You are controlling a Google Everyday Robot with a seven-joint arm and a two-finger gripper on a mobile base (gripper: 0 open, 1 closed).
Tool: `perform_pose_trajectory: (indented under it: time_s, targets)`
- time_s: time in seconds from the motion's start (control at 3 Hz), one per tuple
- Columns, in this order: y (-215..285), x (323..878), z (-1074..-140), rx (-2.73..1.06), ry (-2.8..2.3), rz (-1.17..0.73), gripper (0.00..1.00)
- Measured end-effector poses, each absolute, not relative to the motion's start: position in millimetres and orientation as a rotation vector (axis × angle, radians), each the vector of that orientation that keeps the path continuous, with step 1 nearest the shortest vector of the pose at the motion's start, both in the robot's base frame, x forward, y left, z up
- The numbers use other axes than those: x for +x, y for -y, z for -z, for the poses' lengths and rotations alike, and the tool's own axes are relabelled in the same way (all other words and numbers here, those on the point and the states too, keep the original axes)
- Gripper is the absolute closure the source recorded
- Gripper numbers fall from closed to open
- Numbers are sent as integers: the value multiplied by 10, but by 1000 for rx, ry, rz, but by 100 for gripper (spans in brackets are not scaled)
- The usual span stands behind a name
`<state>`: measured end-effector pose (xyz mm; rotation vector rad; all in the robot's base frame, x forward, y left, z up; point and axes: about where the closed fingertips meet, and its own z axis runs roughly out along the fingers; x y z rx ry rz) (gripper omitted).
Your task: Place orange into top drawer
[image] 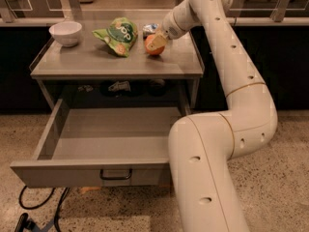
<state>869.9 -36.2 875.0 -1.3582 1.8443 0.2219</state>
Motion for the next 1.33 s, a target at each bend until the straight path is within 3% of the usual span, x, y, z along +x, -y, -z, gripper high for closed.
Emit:
perform_pose_trajectory:
  time_s: [0.67,1.33]
  targets:
    - [338,8702,-8740,-1361,-1847,-222,99]
    - [-218,8627,-9565,-1358,-1787,-93,100]
